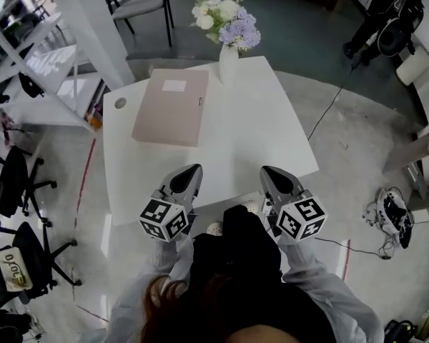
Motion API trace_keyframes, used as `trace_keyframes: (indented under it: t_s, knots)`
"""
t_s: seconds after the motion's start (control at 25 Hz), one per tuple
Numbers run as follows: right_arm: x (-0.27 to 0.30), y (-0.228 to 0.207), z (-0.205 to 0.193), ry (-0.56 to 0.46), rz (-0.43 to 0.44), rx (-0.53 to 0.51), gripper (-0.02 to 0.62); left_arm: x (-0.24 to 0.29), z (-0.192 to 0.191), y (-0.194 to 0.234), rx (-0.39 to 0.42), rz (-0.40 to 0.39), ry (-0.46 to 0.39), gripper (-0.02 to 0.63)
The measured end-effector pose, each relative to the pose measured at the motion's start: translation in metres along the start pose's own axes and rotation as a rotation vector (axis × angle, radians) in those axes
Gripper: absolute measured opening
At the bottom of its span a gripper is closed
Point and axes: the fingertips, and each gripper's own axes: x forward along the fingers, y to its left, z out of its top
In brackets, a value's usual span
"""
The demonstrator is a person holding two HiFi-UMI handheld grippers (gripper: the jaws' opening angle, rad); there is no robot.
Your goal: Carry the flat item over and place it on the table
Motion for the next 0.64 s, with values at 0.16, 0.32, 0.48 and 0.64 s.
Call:
trace_keyframes:
  t_s: [0.16, 0.32, 0.48, 0.64]
  knots:
    - [-0.0016, -0.0002, 0.0001, 0.004, 0.004, 0.003, 0.012, 0.0001, 0.0023, 0.0022, 0.014, 0.019, 0.001, -0.005]
    - [-0.0027, 0.0002, 0.0012, 0.000, 0.005, 0.001, 0.012, -0.0009, -0.0001, 0.0027, 0.021, 0.034, 0.012, -0.005]
    - [-0.0013, 0.0043, -0.0013, 0.004, 0.014, 0.001, 0.012, -0.0014, -0.0024, 0.0029, 0.010, 0.038, 0.017, -0.005]
    - [-0.0008, 0.0056, -0.0019, 0.005, 0.017, 0.002, 0.012, -0.0018, -0.0034, 0.0013, 0.006, 0.035, 0.020, -0.005]
